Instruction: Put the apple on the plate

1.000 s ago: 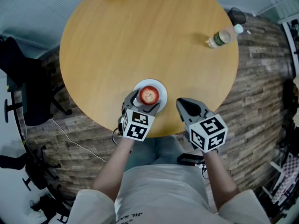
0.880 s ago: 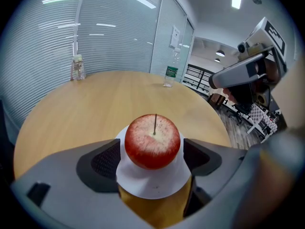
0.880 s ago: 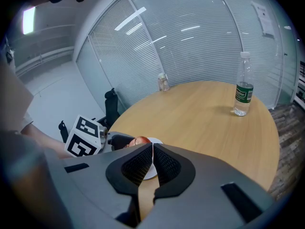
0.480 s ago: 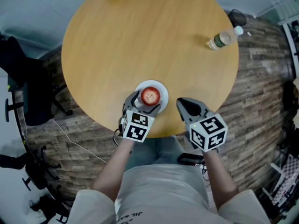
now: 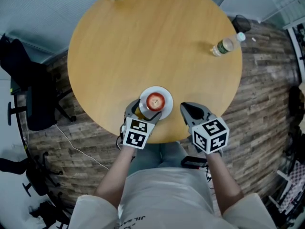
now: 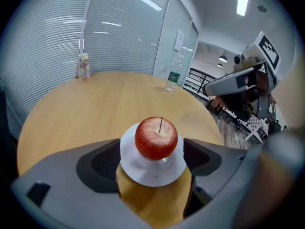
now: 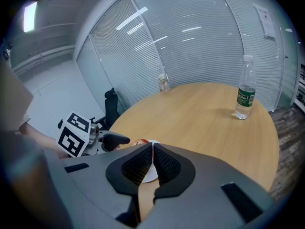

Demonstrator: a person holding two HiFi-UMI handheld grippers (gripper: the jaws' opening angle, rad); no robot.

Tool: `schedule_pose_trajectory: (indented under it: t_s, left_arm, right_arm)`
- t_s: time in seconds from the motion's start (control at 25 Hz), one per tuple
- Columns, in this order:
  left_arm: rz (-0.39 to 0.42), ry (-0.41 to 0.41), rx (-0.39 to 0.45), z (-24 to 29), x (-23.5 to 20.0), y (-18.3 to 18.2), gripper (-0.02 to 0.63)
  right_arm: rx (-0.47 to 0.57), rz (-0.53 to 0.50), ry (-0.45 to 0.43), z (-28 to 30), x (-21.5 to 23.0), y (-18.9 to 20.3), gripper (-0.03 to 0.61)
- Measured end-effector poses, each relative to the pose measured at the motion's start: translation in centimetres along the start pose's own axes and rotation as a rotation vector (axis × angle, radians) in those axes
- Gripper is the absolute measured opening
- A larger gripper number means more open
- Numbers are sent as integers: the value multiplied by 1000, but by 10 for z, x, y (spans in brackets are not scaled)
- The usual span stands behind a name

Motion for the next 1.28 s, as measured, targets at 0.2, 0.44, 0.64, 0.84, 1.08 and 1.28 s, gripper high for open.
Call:
schedule_pose_trajectory:
  t_s: [0.2,0.44,0.64,0.84,1.08,1.28]
  left_arm:
    - [-45,-24,-2,-9,-6,-4,396]
    - [-38,-66,12,-23,-8,-13,298]
    - [-67,-115,60,-37,-7,-23,176]
    - [-55,-141,76,-49,-6,-29,95]
    - [-88,-151,110,-66,-6,-38,4]
    - [-101,-126,142,-80,0,-47,3]
  right_arm:
    - [0,-16,-10,0,-2,-4,31]
    - [15,-35,-21,-3,-8,-13,31]
    - [25,-42,-32,-6,-13,-19,31]
    - [16,-53,-48,-7,-19,-19,31]
    - [32,-65,-56,-10,-23,-25,31]
    - [55,-75,-50,-18,-23,-33,31]
Point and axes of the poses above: the fingertips, and each gripper's own axes: z forward along the fingers, x to its right, y out of its underside, the point moved 9 cm from there along -z, backward along the fingers, and after that the axes turned 15 degrees about x, right-handed, at the moved point
